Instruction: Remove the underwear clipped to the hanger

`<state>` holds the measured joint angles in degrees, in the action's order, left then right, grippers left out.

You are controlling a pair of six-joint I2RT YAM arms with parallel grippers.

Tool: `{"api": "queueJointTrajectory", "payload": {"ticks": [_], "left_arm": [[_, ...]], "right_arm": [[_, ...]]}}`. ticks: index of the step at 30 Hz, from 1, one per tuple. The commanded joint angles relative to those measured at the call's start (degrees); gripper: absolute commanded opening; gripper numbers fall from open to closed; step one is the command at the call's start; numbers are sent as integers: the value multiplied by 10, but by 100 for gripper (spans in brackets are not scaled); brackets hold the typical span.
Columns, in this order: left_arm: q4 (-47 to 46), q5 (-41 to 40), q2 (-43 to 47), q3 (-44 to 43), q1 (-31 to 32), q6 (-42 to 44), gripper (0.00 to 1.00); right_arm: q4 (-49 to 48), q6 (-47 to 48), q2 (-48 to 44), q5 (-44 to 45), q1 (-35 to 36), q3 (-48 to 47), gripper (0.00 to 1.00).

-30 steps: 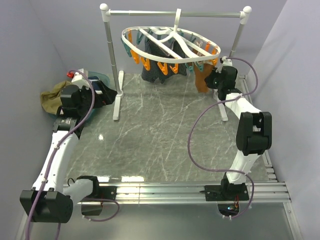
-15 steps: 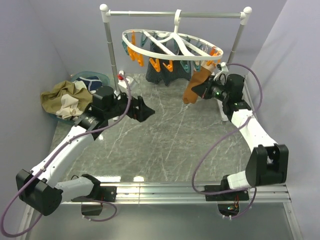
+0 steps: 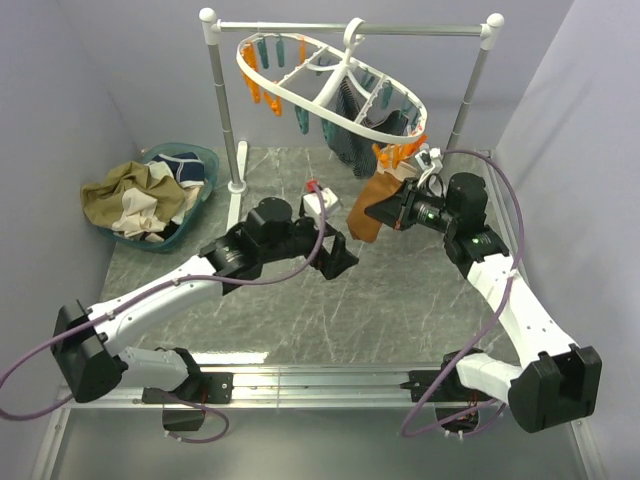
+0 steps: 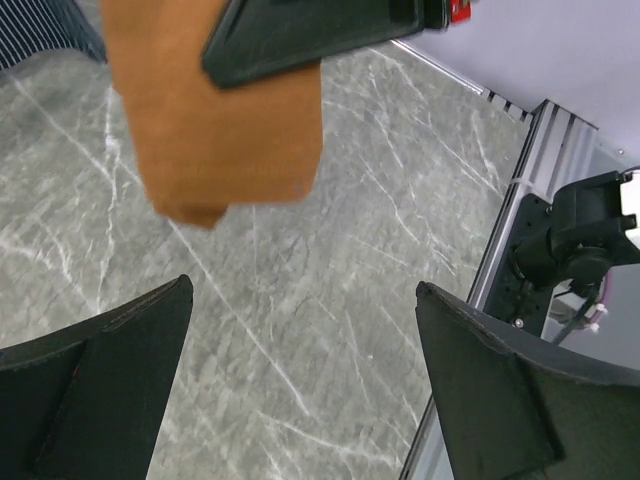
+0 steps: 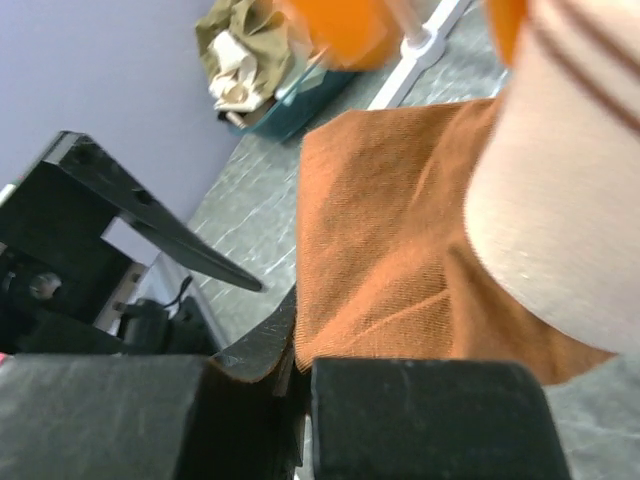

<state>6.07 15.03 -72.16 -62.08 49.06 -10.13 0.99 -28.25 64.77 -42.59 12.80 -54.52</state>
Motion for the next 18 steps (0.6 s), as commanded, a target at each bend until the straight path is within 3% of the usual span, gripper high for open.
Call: {"api": "queueJointTrajectory", "payload": {"ticks": [1,18], "left_arm": [[-52,-48,-21,-38,28,22,99],[-41,-169,-140,-112,104,42,99]], "right_arm": [[13,-21,-30,-14,14,4,0],[0,-106,-61,-98,30,-1,0]]}}
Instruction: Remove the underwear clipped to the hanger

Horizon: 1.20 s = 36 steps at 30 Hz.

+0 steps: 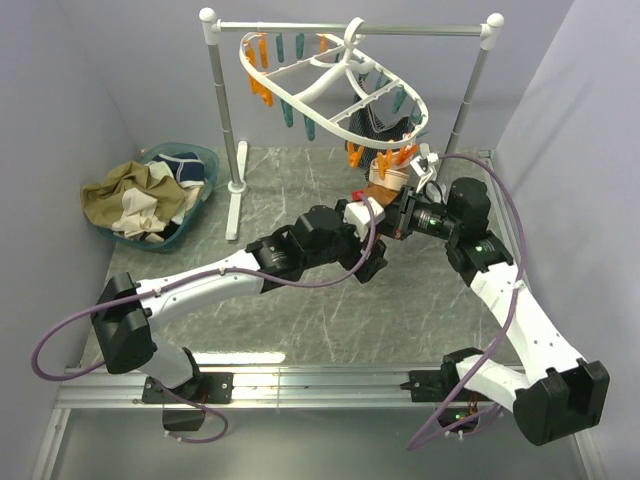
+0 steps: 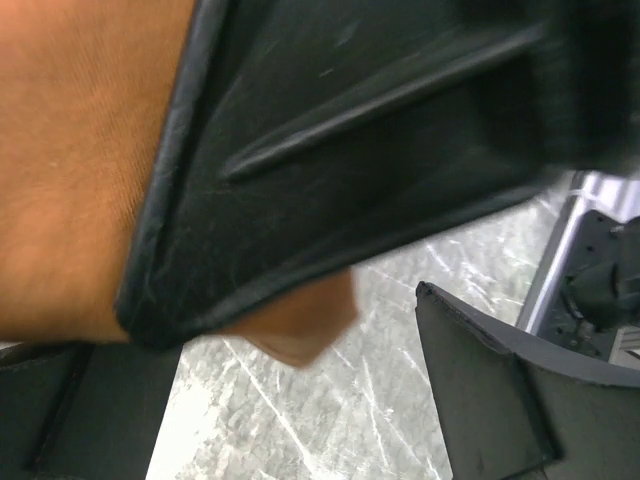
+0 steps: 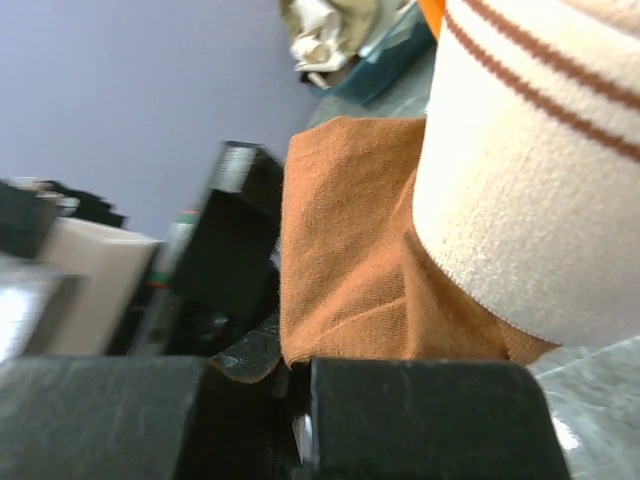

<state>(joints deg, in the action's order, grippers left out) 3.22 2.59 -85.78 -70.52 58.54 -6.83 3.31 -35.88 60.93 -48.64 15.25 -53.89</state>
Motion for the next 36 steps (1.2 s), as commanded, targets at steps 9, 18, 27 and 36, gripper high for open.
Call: {"api": "queueJointTrajectory", "payload": {"ticks": [9,18,27,36], "left_arm": [[-15,-142,12,-26,17,10,62],[-21,-140,21,-15,28,11,0],[-28,-143,53,63,40,-13,0],[-40,-147,49,82,50,-23,0]], "right_arm": [[10,-31,-41,-47,6,-3,0],[59,-15,-49,-21,6,-10,15],[131,50,-131,161,4,-52,83],[194,128,-142,266,4,-111,85]]}}
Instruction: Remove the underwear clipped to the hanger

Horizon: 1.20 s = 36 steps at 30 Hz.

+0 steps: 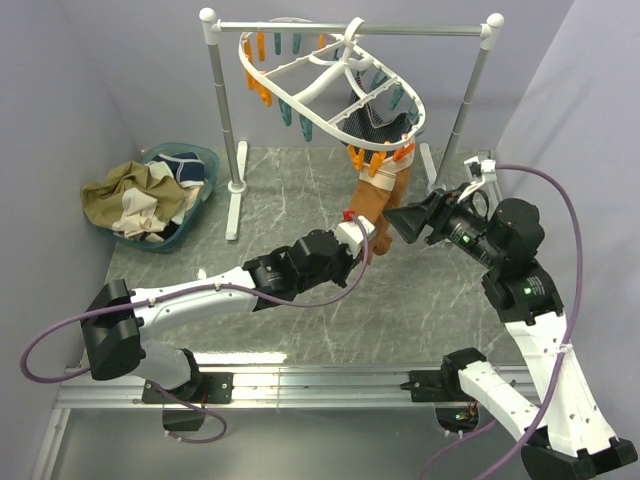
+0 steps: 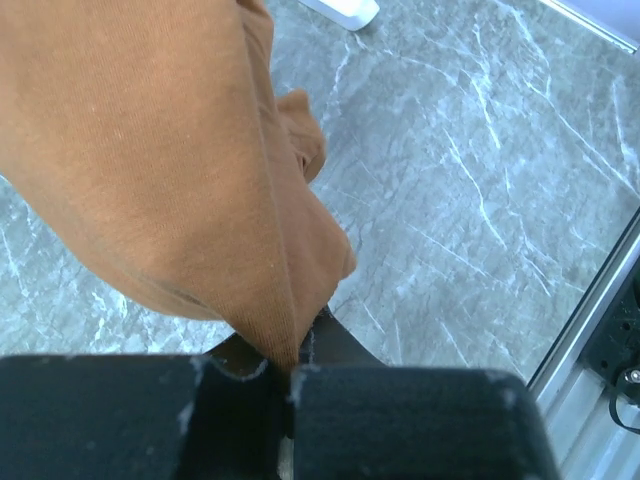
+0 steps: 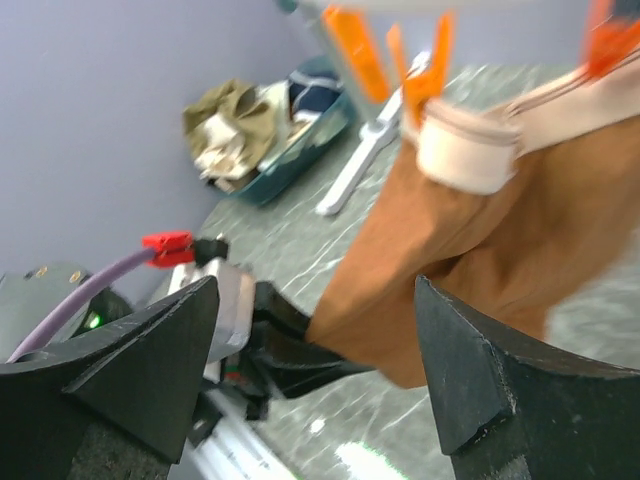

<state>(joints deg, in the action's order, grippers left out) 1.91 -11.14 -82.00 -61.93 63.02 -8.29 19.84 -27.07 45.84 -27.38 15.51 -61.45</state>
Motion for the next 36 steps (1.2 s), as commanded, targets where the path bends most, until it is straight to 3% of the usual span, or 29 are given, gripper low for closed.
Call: {"api": "queueJointTrajectory", "payload": {"ticks": [1,8,17,23,36], "left_arm": [[-25,-12,10,-6,5,-6,0],[0,-42,-21,-35,36,2,0],[17,-76,-54,-81,82,31,0],[25,-80,-53,-86,90,27,0],[30,-85,-55,-99,99,32,0]], "right_arm": [[28,42,11,73,1,-39,85],[-14,94,31,141,2,-41,85],[-112,150,71,139,3,-31,79],[-161,127,129,84,4,-51,70],[-223,70,181,-13,6,-82,68]]}}
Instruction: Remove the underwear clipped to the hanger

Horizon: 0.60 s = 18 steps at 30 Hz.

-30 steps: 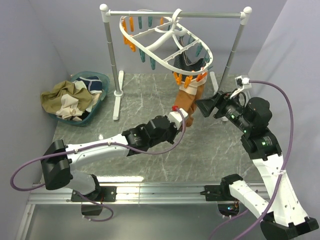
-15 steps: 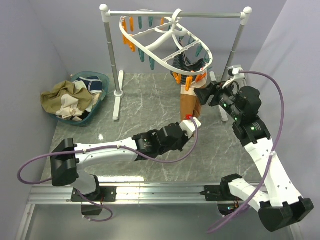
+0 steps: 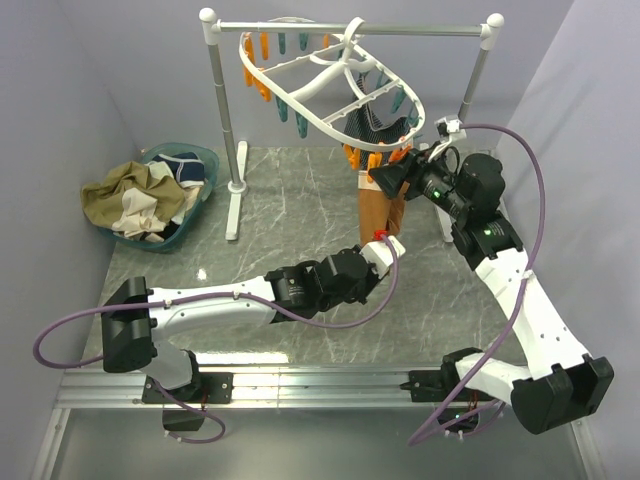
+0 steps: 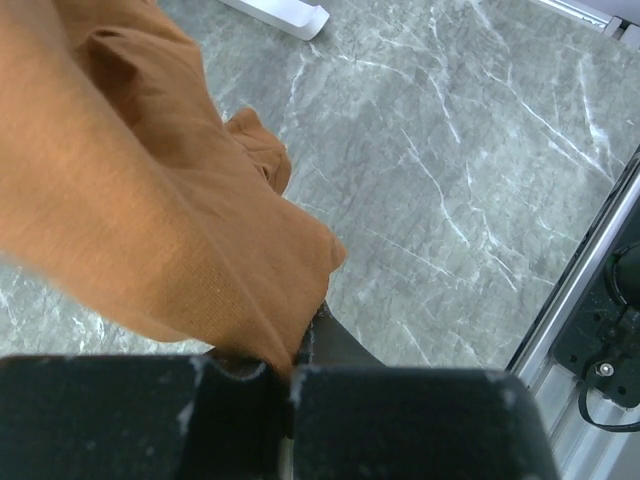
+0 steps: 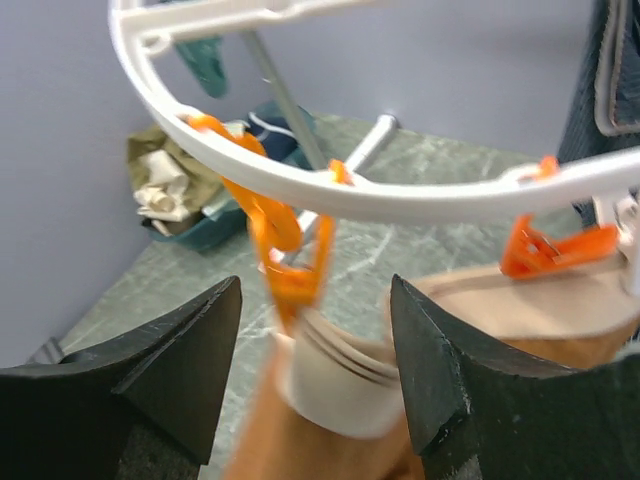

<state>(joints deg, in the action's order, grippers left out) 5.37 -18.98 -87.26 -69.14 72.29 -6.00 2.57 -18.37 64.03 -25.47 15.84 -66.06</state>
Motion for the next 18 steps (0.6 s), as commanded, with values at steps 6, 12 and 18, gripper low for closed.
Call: {"api": "queueJointTrajectory", "payload": {"ticks": [6,12,18], "left_arm": [[-5,-4,-3,-29,7,11,0],[-4,-2,-3,-35,11,13,0],[-2,-2,-7,-45,14,17,0]], "right_arm": [[-49,-28,17,-33,3,-52,68],[-39,-22,23,6,7,-51,67],[-64,-45,33,-9,8,-50,45]]}}
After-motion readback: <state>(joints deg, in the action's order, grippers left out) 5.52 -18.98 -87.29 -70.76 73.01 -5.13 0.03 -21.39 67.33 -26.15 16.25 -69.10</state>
